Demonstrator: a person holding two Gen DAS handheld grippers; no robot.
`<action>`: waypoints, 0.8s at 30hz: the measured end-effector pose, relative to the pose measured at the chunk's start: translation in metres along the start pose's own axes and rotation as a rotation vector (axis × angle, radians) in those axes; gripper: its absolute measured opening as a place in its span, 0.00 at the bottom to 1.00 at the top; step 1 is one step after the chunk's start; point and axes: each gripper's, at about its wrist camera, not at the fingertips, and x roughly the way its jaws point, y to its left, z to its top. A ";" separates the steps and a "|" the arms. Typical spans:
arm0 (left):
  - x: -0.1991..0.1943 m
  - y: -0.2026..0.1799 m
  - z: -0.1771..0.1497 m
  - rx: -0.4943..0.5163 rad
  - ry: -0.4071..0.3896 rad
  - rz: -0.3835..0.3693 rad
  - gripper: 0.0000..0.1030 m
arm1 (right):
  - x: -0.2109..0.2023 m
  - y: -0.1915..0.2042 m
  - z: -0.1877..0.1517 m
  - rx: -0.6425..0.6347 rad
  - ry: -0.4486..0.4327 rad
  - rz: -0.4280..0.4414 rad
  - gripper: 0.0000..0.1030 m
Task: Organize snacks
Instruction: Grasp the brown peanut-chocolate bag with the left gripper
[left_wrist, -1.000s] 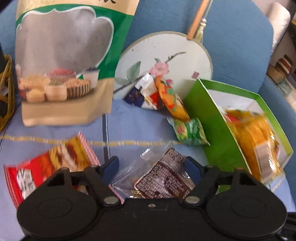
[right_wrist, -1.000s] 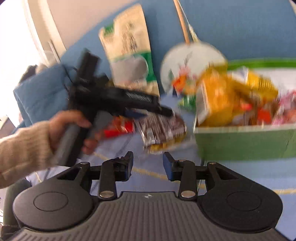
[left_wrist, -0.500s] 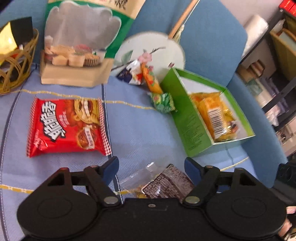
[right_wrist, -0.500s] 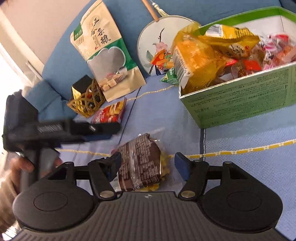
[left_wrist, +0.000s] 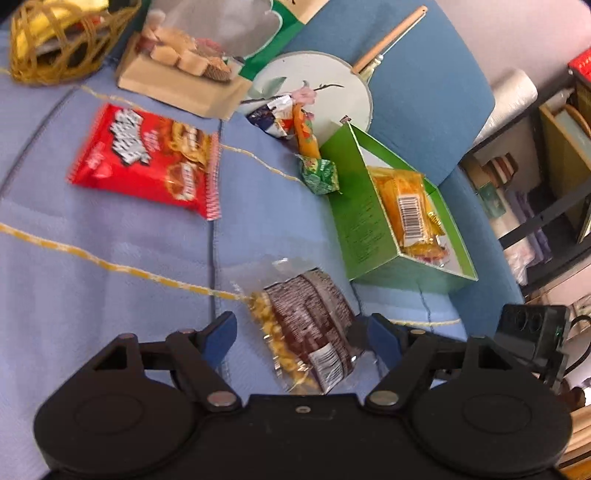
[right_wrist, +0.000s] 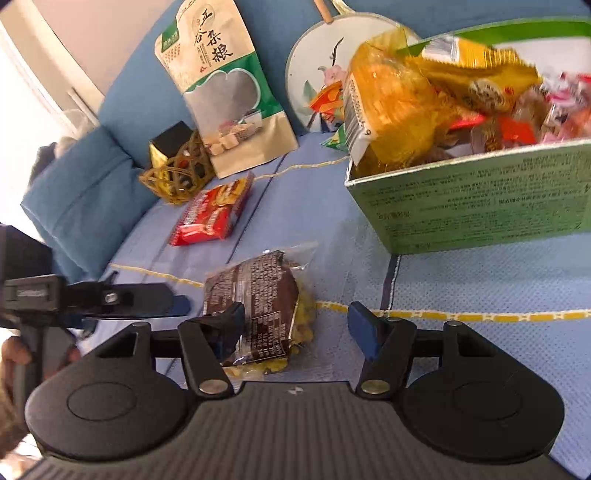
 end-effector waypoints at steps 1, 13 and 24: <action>0.005 -0.001 0.001 0.008 0.003 0.007 0.85 | 0.001 -0.002 -0.001 0.016 0.002 0.018 0.97; -0.005 -0.024 0.014 0.075 -0.075 0.030 0.17 | -0.020 0.020 0.003 -0.032 -0.121 0.099 0.56; 0.006 -0.120 0.061 0.282 -0.178 -0.067 0.15 | -0.090 0.006 0.021 -0.066 -0.488 0.057 0.55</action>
